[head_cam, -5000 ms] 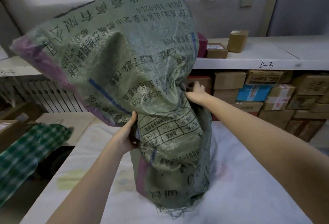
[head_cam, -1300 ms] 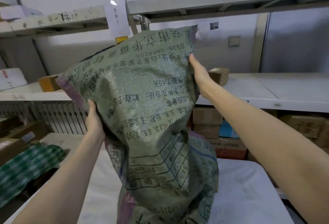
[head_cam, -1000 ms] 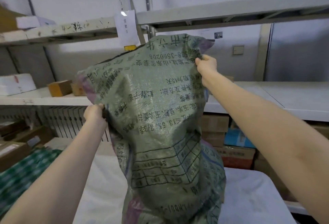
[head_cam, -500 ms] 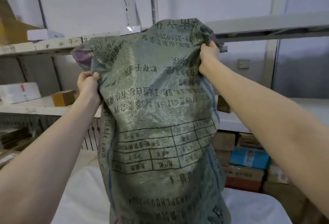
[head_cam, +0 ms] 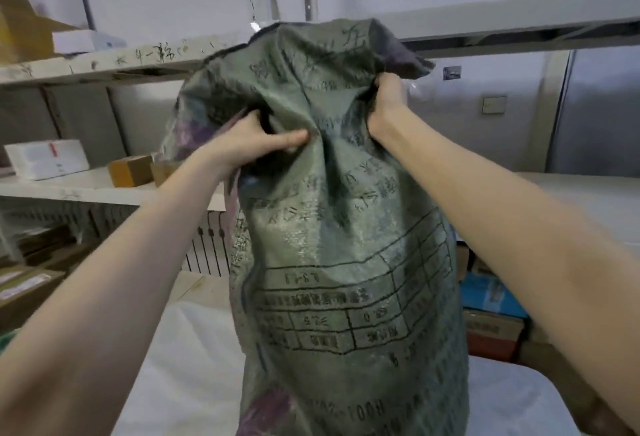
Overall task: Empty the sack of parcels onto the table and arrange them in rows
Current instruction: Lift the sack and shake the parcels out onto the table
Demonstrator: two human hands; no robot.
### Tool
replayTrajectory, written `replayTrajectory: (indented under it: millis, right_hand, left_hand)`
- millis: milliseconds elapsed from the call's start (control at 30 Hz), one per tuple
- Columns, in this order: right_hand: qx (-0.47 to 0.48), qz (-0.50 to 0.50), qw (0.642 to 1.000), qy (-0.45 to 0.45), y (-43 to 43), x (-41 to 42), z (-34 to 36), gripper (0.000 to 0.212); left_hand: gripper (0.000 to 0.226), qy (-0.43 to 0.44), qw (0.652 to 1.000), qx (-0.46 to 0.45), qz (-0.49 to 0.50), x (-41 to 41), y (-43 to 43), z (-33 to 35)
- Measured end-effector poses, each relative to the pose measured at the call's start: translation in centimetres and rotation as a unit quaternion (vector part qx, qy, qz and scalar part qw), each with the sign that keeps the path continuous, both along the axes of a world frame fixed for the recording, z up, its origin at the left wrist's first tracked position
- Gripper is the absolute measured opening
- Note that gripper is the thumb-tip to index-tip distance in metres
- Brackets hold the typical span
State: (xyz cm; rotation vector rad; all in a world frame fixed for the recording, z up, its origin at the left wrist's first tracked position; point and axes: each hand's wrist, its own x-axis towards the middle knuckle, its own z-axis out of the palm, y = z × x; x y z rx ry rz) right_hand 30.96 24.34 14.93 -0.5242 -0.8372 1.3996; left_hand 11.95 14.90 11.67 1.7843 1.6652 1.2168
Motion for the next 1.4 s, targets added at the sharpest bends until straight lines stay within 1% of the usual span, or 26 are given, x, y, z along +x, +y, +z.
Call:
replayTrajectory:
  millis: [33,100,167,200,233,300,367,433,467,533,600,633,700,767,800,833,900,1000,1067,1133,1200,1233,1300,1333,1367,1400]
  right_hand:
    - [0.013,0.011,1.000,-0.001,-0.1,0.0,-0.5,0.025]
    - [0.036,0.008,0.999,-0.036,0.4,0.6,-1.0,0.016]
    - [0.068,-0.032,0.986,-0.149,0.4,1.7,-0.8,0.019]
    - [0.079,-0.068,0.971,-0.213,0.7,2.5,-0.6,0.024]
    - [0.092,-0.099,0.957,-0.255,0.9,3.2,-0.3,0.026]
    - [0.103,-0.135,0.941,-0.291,1.7,4.7,0.6,0.028]
    - [0.097,-0.163,0.932,-0.308,1.9,5.9,1.3,0.036]
    - [0.090,-0.152,0.949,-0.260,1.9,6.5,1.4,0.040]
    - [0.093,-0.130,0.966,-0.205,1.5,6.5,1.5,0.042]
    - [0.115,-0.060,0.991,-0.044,0.6,5.8,2.1,0.046]
    - [0.139,-0.003,0.986,0.094,-0.3,5.2,3.0,0.048]
    - [0.153,0.003,0.981,0.116,-0.7,4.9,3.4,0.045]
    - [0.181,0.012,0.978,0.104,-2.1,4.2,3.7,0.034]
    - [0.163,0.024,0.984,0.071,-2.5,3.6,2.9,0.028]
    - [0.138,0.031,0.989,0.043,-2.7,3.3,2.1,0.025]
    - [0.118,0.040,0.992,0.008,-2.9,3.0,1.3,0.023]
    - [0.107,0.068,0.990,-0.064,-3.5,2.0,0.2,0.026]
    - [0.134,0.146,0.965,-0.174,-5.0,0.7,-0.8,0.026]
    - [0.187,0.135,0.936,-0.265,-5.7,0.9,-1.4,0.024]
    - [0.231,0.100,0.906,-0.340,-6.3,2.3,-2.2,0.046]
    - [0.256,0.091,0.854,-0.444,-7.1,4.3,-3.0,0.072]
    - [0.265,0.090,0.805,-0.523,-7.3,5.4,-3.4,0.093]
    - [0.244,0.049,0.654,-0.714,-8.3,6.7,-4.5,0.125]
    - [0.225,0.004,0.576,-0.786,-8.9,6.5,-5.2,0.133]
    - [0.211,-0.047,0.519,-0.827,-9.3,6.1,-6.1,0.133]
    - [0.207,-0.095,0.489,-0.842,-9.4,5.5,-7.0,0.122]
  left_hand:
    - [0.120,0.023,0.999,-0.001,0.039,0.4,0.3,-0.9]
    - [0.089,0.020,0.991,0.046,0.123,0.5,1.3,-3.0]
    - [0.047,-0.009,0.973,0.102,0.208,0.0,1.8,-4.4]
    - [0.035,-0.040,0.963,0.120,0.236,-0.2,1.7,-4.7]
    - [0.034,-0.085,0.954,0.137,0.253,-0.5,1.5,-4.6]
    - [0.037,-0.164,0.930,0.181,0.276,-1.2,0.9,-4.3]
    - [0.026,-0.189,0.900,0.237,0.314,-1.8,0.5,-4.5]
    - [0.019,-0.196,0.887,0.280,0.311,-1.8,0.6,-4.6]
    - [0.020,-0.197,0.885,0.302,0.296,-1.2,0.5,-4.4]
    - [0.025,-0.179,0.886,0.357,0.237,0.6,0.0,-3.5]
    - [0.033,-0.134,0.890,0.411,0.145,2.1,-0.5,-2.3]
    - [0.032,-0.114,0.896,0.417,0.103,2.6,-0.4,-1.9]
    - [0.016,-0.119,0.928,0.353,0.026,2.9,-0.3,-1.8]
    - [0.068,-0.140,0.963,0.228,-0.025,2.4,-0.5,-2.1]
    - [0.091,-0.111,0.980,0.161,-0.042,2.4,-0.9,-2.3]
    - [0.101,-0.062,0.991,0.106,-0.054,2.8,-1.1,-2.6]
    - [0.089,0.039,0.996,0.068,-0.050,4.2,-1.3,-3.1]
    - [0.061,0.160,0.970,0.169,0.066,6.2,-0.7,-3.5]
    - [0.030,0.144,0.955,0.207,0.158,6.3,-0.2,-3.6]
    - [0.011,0.102,0.954,0.193,0.206,6.2,-0.6,-3.3]
    - [0.004,0.082,0.950,0.176,0.243,6.0,-0.7,-2.9]
    - [0.003,0.064,0.949,0.169,0.259,5.9,-0.8,-2.7]
    - [0.004,0.033,0.949,0.165,0.266,5.7,-0.4,-2.2]
    - [0.008,0.027,0.952,0.177,0.249,5.8,-0.1,-2.2]
    - [0.014,0.034,0.955,0.192,0.225,6.1,0.1,-2.0]
    - [0.022,0.048,0.961,0.196,0.190,6.6,0.0,-1.7]
